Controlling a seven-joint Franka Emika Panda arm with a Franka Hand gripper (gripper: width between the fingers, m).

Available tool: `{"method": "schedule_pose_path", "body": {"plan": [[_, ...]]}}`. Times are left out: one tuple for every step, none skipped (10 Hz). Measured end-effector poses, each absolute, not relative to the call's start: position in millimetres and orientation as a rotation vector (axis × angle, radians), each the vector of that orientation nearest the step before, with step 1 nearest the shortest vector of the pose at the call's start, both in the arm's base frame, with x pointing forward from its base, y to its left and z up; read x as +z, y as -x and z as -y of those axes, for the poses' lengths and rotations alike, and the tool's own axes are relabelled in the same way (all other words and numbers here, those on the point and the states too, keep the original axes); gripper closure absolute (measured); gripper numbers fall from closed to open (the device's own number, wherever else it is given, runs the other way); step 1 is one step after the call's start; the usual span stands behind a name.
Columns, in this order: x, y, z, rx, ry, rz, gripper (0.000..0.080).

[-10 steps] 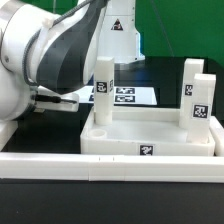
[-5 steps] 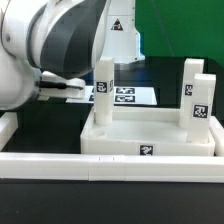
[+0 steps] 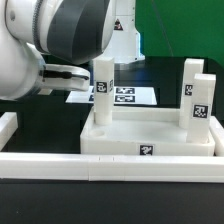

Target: Assemble desk

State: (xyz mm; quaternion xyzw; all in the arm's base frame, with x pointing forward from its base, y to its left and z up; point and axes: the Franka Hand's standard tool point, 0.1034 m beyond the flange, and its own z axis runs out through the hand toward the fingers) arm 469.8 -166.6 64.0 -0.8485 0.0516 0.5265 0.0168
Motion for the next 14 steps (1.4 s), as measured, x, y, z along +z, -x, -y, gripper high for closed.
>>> {"method": "schedule_pose_path", "body": {"plan": [[64.6, -469, 167, 1.637, 2.637, -0.165, 0.0512], [63.0, -470, 166, 1.638, 2.650, -0.196, 0.0512], [63.8, -484, 166, 1.540, 2.750, -0.227, 0.0512], [73.9, -487, 160, 1.440, 2.815, -0.285, 0.0512], [84.1, -488, 158, 1.361, 2.857, -0.308, 0.0512], [88.5, -492, 159, 1.279, 2.895, -0.298, 0.0512], [84.3, -501, 162, 1.144, 2.965, -0.286, 0.0512], [84.0, -504, 161, 1.027, 3.014, -0.276, 0.0512], [84.5, -503, 161, 0.963, 3.035, -0.274, 0.0512], [84.3, -507, 162, 0.891, 3.061, -0.281, 0.0512], [93.2, -512, 155, 0.824, 3.054, -0.328, 0.0512], [108.0, -520, 150, 0.761, 3.036, -0.349, 0.0512], [115.9, -532, 150, 0.665, 3.067, -0.336, 0.0512], [112.6, -538, 152, 0.516, 3.112, -0.328, 0.0512]]}}
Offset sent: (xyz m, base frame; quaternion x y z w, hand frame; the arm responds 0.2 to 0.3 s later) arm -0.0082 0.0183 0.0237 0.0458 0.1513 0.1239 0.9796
